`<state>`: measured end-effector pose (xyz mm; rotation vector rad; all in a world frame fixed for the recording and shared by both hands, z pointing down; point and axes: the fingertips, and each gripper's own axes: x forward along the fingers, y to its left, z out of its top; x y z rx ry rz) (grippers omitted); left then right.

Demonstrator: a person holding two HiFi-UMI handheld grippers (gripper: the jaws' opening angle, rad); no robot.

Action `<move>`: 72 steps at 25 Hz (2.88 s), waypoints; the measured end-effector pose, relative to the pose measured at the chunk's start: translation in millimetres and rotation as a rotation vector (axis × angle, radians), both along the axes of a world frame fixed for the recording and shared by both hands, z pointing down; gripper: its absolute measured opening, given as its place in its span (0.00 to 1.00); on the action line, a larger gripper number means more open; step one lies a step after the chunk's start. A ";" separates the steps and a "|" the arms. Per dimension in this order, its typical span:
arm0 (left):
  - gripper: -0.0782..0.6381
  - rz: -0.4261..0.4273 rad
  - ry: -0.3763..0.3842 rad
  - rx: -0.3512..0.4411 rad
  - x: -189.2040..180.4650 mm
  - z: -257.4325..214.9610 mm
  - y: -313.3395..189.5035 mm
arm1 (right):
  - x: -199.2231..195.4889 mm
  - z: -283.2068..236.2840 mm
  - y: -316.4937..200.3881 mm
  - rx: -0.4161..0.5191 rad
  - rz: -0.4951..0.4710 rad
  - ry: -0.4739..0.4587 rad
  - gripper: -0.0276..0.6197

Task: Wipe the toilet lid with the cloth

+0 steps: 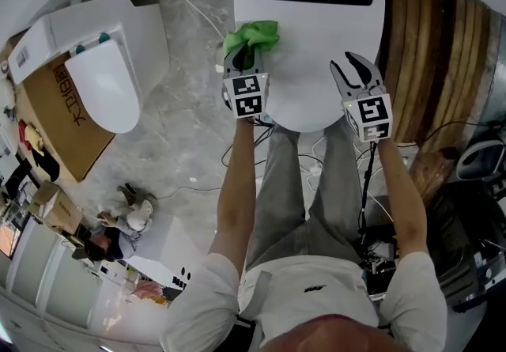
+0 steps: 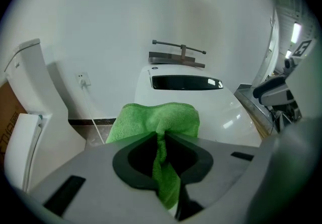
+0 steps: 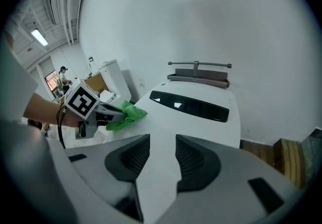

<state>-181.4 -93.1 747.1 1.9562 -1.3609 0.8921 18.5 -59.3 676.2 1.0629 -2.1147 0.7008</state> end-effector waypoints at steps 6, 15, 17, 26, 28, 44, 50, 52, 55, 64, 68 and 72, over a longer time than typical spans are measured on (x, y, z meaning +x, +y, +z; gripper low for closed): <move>0.20 -0.064 -0.018 -0.014 11.8 3.0 15.7 | 26.7 5.3 6.0 -0.018 -0.014 -0.019 0.31; 0.20 -0.118 -0.038 -0.032 38.0 4.2 28.8 | 60.1 11.3 11.3 -0.044 -0.022 -0.043 0.31; 0.20 -0.125 -0.038 -0.035 47.2 4.6 32.4 | 68.1 11.9 12.4 -0.045 -0.025 -0.048 0.31; 0.20 -0.133 -0.016 -0.041 95.4 5.2 44.1 | 99.7 14.7 21.0 -0.046 -0.046 -0.048 0.31; 0.20 -0.126 -0.011 -0.042 107.9 5.1 46.5 | 105.3 14.8 24.2 -0.048 -0.048 -0.051 0.31; 0.20 -0.040 0.038 -0.053 195.4 8.6 71.2 | 148.1 13.1 53.9 -0.047 -0.043 -0.048 0.31; 0.20 0.037 0.065 -0.071 234.6 10.7 83.0 | 164.1 12.0 65.4 -0.048 -0.014 -0.046 0.31; 0.20 0.076 0.072 -0.079 249.1 11.5 88.7 | 168.3 12.0 69.9 -0.049 -0.007 -0.049 0.31; 0.20 0.132 0.082 -0.090 268.2 12.8 96.3 | 174.7 12.6 75.5 -0.049 0.009 -0.048 0.31; 0.20 0.332 0.091 -0.120 304.2 18.2 125.5 | 188.9 17.1 103.3 -0.069 0.094 -0.036 0.31; 0.20 0.454 0.073 -0.129 305.8 20.4 143.9 | 184.7 18.1 114.3 -0.075 0.115 -0.033 0.31; 0.20 0.516 0.088 -0.152 295.5 22.3 158.8 | 175.7 18.2 120.7 -0.087 0.139 -0.019 0.31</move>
